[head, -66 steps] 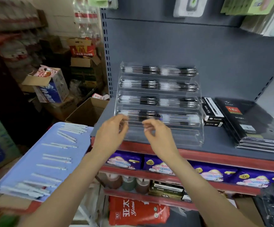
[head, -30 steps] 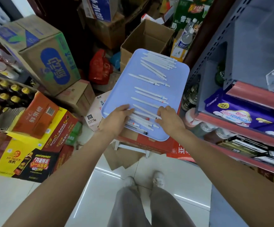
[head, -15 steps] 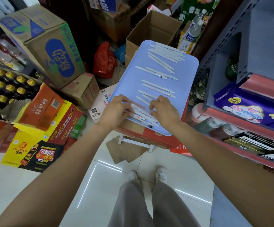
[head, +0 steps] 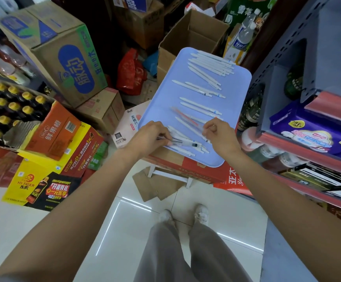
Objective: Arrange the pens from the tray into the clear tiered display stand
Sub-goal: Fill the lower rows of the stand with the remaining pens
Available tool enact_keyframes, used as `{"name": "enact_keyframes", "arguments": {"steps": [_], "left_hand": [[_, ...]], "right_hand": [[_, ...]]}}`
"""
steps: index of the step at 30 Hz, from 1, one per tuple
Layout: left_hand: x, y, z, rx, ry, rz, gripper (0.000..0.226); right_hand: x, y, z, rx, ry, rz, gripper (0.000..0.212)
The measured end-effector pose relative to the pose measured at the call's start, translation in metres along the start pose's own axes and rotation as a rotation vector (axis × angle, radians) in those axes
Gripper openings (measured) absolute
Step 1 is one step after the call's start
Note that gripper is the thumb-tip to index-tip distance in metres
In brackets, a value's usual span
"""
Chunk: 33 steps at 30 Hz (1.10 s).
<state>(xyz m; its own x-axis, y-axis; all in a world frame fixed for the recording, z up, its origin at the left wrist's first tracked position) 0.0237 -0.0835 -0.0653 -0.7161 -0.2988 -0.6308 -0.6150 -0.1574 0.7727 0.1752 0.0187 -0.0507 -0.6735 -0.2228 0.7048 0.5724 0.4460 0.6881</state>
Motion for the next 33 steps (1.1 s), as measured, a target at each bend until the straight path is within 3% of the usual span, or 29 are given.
{"name": "enact_keyframes", "arguments": {"steps": [5,8,12,23,29,31,33], "left_hand": [[-0.009,0.015,0.004,-0.192,0.115,-0.246,0.012],[-0.031,0.024,0.017,-0.305,0.228,-0.521,0.019],[-0.098,0.022,0.044,-0.262,0.284,-0.829,0.023],[-0.318,-0.005,0.090,-0.206,0.096,-0.961,0.029],[-0.434,-0.019,0.099,-0.364,-0.188,-0.750,0.024],[-0.463,-0.026,0.104,-0.433,-0.201,-0.751,0.012],[-0.486,-0.030,0.108,-0.521,-0.191,-0.766,0.017]], "right_hand": [[-0.002,0.021,0.001,-0.064,-0.146,0.332,0.011],[0.003,0.041,-0.002,-0.075,-0.192,0.488,0.009],[0.017,0.076,-0.006,-0.071,-0.138,0.565,0.012],[-0.012,0.254,-0.026,-0.276,0.060,0.594,0.026],[-0.078,0.380,-0.044,-0.423,0.102,0.633,0.020],[-0.100,0.417,-0.049,-0.451,0.103,0.637,0.012],[-0.122,0.445,-0.051,-0.470,0.093,0.645,0.011]]}}
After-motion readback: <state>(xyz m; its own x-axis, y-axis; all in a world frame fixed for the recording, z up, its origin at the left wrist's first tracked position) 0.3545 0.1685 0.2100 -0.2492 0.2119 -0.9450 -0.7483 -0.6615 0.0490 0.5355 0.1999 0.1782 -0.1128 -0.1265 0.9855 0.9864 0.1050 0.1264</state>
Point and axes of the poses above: each hand's wrist, its own z-axis towards the middle knuckle, its own y-axis out of the back of the hand, x = y × z, the point moved 9 cm from there along z, towards the middle knuckle, and after that the axes turned 10 degrees about -x, right-handed, at the moved point
